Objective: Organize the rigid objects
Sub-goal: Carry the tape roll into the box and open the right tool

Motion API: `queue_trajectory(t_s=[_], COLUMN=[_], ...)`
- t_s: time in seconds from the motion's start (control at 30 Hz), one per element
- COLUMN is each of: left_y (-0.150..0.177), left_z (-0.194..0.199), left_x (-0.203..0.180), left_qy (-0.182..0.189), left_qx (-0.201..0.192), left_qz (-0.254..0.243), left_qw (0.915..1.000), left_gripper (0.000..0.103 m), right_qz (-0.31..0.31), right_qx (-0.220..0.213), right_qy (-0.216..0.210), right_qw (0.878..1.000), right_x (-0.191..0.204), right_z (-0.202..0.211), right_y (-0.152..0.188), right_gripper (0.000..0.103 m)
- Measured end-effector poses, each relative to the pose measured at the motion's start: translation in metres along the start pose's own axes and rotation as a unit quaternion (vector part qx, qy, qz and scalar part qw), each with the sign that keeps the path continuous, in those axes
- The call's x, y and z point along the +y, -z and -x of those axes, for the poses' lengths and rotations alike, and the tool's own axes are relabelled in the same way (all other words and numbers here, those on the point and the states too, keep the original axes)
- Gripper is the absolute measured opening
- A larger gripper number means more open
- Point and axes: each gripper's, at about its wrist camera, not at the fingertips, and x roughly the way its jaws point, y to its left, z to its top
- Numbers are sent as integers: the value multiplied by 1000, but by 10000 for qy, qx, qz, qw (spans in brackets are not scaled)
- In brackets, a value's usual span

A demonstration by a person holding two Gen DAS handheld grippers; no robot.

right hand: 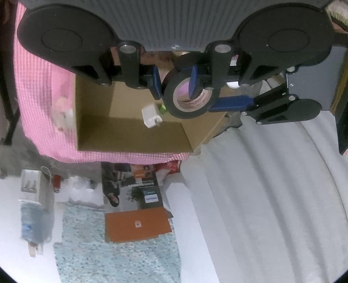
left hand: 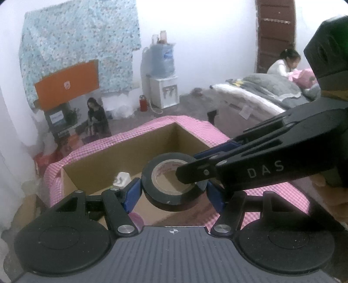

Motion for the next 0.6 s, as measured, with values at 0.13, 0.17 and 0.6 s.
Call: queue_trajectory(t_s=[0.13,0.17,0.6], left_y=[-10,-12,-20], left_z=[-21,-27,-134], left_x=[21,25,78], left_qy=[35,48,356], left_qx=[350,454,2045], left_qz=[156,197,825], left_qw=[9993,9988,9747], left_gripper=[65,65,65], right_qz=[-156,-202,-936], right_qx=[241,317,1839], right_qy=[-166,-206,-524], right_qw=[9994,9991,9771], right_x=[-16,-19,-80], right_z=[-28,-35,-153], right_y=[-20,-23,-50], right_gripper=[29,29,29])
